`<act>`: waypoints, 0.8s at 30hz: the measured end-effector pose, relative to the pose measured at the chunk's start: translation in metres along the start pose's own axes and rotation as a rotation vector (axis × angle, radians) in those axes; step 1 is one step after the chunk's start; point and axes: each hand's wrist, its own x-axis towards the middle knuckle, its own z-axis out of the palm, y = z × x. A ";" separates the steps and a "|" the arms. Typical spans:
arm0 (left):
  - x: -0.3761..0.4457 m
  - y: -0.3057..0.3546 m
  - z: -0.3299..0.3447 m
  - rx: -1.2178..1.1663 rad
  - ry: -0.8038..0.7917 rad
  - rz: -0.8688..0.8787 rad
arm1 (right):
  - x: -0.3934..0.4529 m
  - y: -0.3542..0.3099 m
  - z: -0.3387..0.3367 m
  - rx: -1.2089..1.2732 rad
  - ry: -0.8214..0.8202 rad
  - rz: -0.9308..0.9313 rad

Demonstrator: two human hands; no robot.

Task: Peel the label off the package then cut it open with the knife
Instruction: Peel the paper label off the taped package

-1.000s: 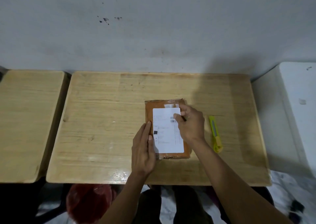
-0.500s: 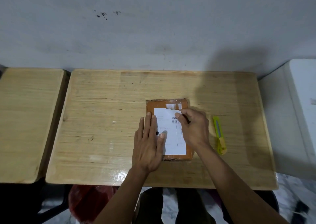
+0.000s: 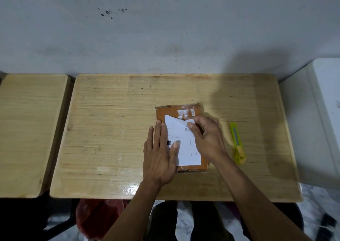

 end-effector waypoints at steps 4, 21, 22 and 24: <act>-0.002 0.001 0.000 0.017 0.002 -0.017 | 0.001 0.003 -0.004 0.032 -0.073 -0.024; -0.003 0.007 -0.003 0.033 0.005 -0.062 | -0.005 -0.015 0.004 -0.382 0.152 -0.135; -0.003 0.008 -0.003 0.028 0.002 -0.063 | -0.003 -0.016 0.004 -0.461 0.143 -0.159; -0.004 0.007 -0.003 0.018 0.003 -0.061 | 0.000 -0.018 0.004 -0.618 0.151 -0.240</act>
